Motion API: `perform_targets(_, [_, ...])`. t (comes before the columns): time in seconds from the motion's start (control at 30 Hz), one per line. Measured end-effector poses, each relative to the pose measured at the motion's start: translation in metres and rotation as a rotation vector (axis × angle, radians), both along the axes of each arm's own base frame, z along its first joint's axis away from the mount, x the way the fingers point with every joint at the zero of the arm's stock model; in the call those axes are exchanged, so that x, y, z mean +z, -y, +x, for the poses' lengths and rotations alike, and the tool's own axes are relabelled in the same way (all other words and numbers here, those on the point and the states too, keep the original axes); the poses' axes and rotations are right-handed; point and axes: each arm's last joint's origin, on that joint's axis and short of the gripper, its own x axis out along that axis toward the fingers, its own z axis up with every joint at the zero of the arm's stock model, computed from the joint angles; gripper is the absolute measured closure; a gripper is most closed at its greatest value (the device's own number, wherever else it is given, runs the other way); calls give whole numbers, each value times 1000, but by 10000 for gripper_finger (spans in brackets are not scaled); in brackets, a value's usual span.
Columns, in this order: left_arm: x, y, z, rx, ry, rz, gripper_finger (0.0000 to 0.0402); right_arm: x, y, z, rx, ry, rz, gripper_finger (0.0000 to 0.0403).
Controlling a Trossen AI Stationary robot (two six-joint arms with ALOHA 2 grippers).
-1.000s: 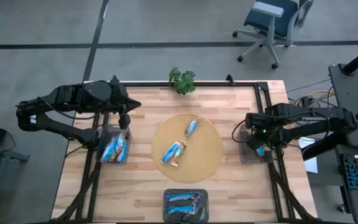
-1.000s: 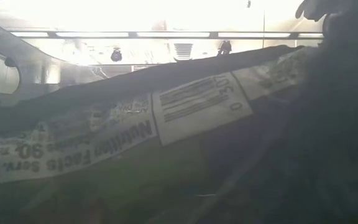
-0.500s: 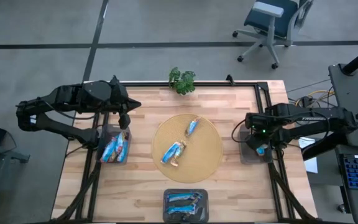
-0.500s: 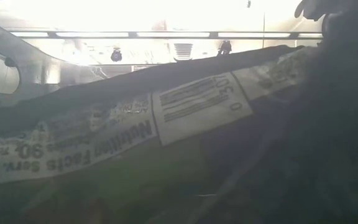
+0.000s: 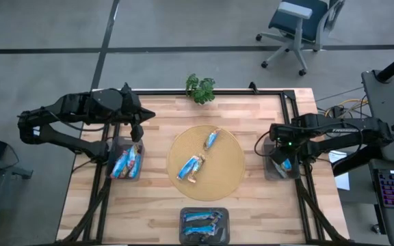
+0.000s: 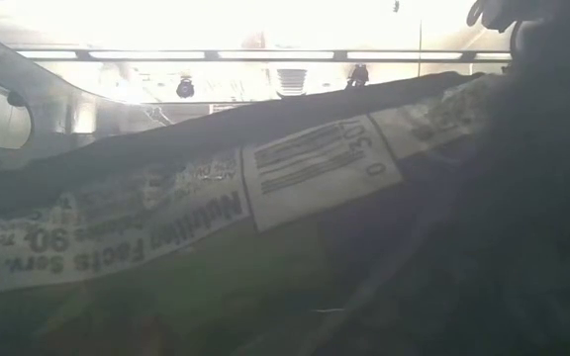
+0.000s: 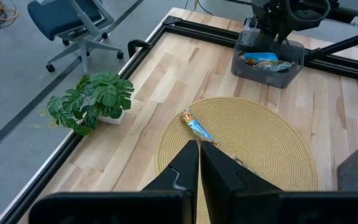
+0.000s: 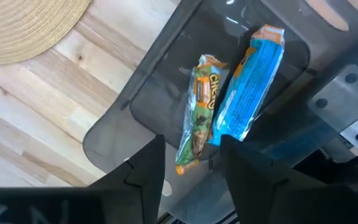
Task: Pick and place Granola Bars by type
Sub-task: Put the bottom left yellow granola bar into the top right bin
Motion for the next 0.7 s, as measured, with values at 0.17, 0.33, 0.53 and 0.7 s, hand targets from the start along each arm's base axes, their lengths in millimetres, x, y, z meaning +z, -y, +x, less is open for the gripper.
perform_targets(0.17, [0, 0, 0, 1, 0, -1, 401, 1, 0, 6, 33, 63, -10, 252])
perform_targets(0.33, [0, 0, 0, 1, 1, -2, 401, 4, 1, 22, 115, 249, -38, 256])
perform_targets(0.53, [0, 0, 0, 1, 1, -2, 401, 17, 3, 47, 206, 548, -104, 266])
perform_targets(0.7, [0, 0, 0, 1, 1, -2, 401, 32, 3, 64, 291, 792, -186, 270])
